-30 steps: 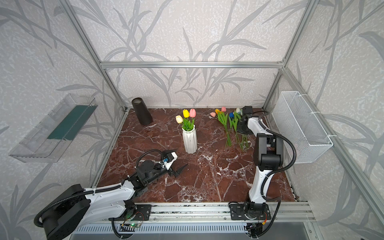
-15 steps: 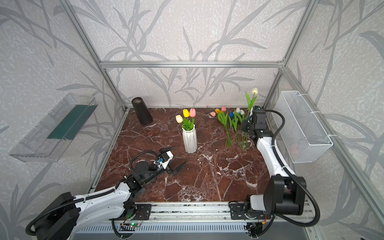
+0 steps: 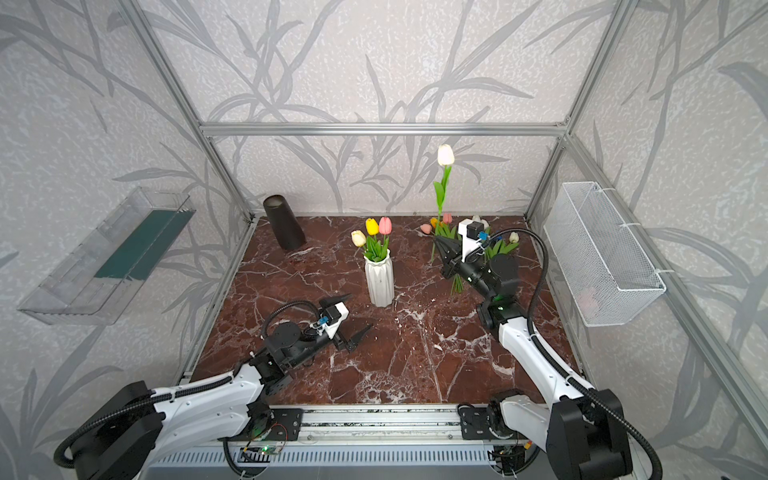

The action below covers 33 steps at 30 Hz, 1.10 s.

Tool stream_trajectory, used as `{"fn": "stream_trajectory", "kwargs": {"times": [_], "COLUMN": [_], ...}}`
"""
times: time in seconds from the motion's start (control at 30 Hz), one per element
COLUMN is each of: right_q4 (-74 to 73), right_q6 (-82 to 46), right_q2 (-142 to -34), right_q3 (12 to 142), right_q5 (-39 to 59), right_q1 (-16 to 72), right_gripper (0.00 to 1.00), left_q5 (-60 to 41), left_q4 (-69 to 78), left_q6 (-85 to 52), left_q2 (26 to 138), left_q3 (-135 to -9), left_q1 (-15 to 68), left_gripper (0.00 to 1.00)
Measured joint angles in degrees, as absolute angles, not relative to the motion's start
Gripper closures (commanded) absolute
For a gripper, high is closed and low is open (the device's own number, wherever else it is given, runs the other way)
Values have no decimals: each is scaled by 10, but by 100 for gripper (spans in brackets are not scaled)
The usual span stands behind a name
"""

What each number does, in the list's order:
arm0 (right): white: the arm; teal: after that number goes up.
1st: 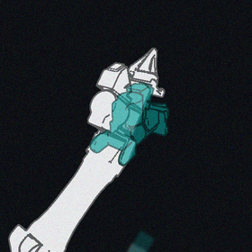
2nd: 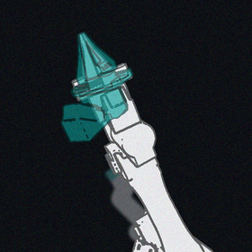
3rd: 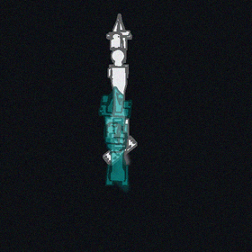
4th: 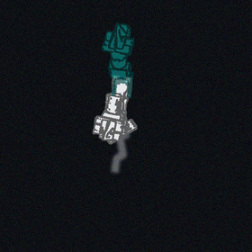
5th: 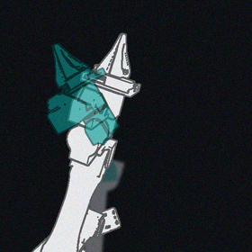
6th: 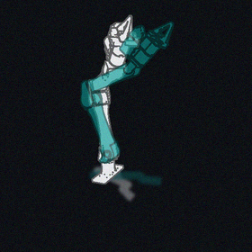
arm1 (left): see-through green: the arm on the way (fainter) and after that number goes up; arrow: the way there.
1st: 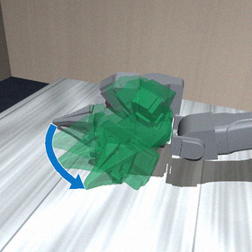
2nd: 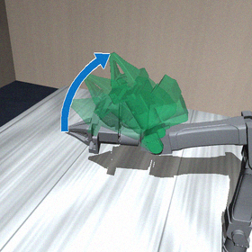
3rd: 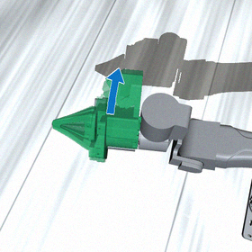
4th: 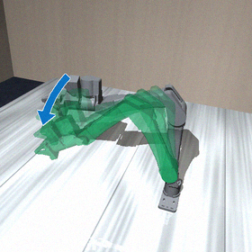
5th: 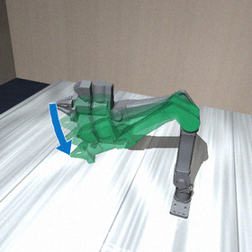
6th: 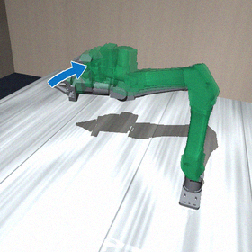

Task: Arrange the flowers into the vase
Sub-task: 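Lift the white tulip with the right gripper and carry it over the vase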

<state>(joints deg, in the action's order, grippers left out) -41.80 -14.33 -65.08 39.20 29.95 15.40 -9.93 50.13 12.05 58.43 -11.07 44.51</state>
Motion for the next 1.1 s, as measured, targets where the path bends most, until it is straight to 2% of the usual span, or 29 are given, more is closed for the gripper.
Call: {"fn": "stream_trajectory", "kwargs": {"times": [0.17, 0.33, 0.5, 1.1], "right_q4": [-516, -594, -626, -623], "right_q6": [-149, -166, -177, -154], "right_q2": [-710, -798, -848, -886], "right_q3": [405, 429, 455, 478], "right_q5": [294, 278, 270, 269], "right_q1": [239, 279, 288, 292], "right_gripper": [100, 100, 100, 100], "left_q5": [-99, -100, -99, -99], "left_q4": [503, 506, 507, 506], "left_q6": [121, 120, 121, 125], "left_q2": [593, 603, 603, 609], "left_q3": [-111, -111, -111, -111], "left_q1": [445, 445, 445, 445], "left_gripper": [1, 1, 1, 1]}}
